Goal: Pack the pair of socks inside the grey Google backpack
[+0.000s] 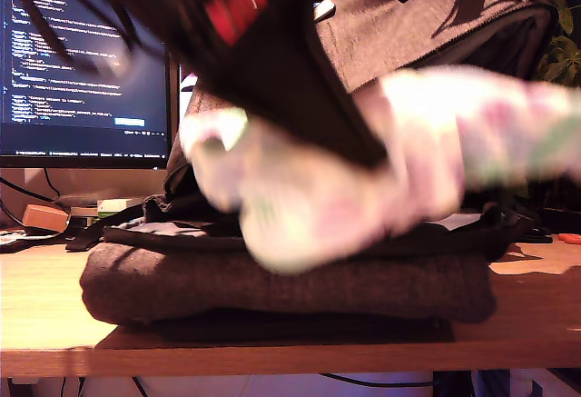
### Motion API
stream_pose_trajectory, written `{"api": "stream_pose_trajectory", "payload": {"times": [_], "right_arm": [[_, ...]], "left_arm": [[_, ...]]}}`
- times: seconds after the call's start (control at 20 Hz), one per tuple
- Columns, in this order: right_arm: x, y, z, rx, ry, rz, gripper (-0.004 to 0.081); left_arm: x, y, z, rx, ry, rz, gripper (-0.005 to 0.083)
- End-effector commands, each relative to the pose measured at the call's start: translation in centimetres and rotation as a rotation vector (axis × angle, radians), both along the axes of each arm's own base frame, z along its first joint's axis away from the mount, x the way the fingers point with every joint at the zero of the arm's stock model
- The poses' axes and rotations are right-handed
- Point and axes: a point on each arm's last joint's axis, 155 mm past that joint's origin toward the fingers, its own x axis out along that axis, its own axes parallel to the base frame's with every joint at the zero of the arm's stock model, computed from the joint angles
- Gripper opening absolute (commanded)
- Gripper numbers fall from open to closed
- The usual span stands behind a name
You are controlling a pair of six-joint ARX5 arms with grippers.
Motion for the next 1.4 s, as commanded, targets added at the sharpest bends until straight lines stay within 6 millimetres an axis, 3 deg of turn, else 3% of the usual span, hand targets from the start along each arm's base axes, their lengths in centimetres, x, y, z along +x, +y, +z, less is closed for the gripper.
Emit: {"api": "stream_pose_trajectory", "payload": {"times": [0.0, 0.25, 0.35, 0.5, 0.7, 0.85, 1.15, 1.35], "right_arm": [[0.1, 0.7, 6.1, 0.082, -0.136, 0.022, -0.0013], [-0.1, 0.8, 7.1, 0.089, -0.149, 0.026, -0.0013], [-0.1, 0.8, 7.0, 0.087, -0.146, 0.027, -0.0013], [-0.2, 0.7, 6.8, 0.083, -0.139, 0.026, -0.0013], [-0.2, 0.7, 6.7, 0.078, -0.139, 0.027, -0.0013], [-0.2, 0.7, 6.7, 0.076, -0.141, 0.029, -0.0013], [-0.3, 0.8, 6.7, 0.077, -0.139, 0.033, -0.0013], [-0.7, 1.3, 6.8, 0.091, -0.131, 0.066, -0.0013]], "left_arm": [[0.5, -0.8, 0.2, -0.046, 0.002, 0.005, -0.0024], [0.0, -1.2, 0.6, -0.091, 0.088, 0.01, -0.0024], [2.8, -0.6, 0.7, -0.076, 0.004, 0.118, -0.0024], [6.4, 0.4, 3.2, -0.137, -0.077, 0.278, -0.0024], [9.7, 2.3, 7.5, -0.227, -0.202, 0.45, -0.0024], [11.9, 3.6, 9.3, -0.255, -0.295, 0.569, -0.0024], [14.4, 4.7, 10.9, -0.298, -0.387, 0.709, -0.0024], [14.8, 4.2, 14.4, -0.435, -0.445, 0.734, -0.0024]]}}
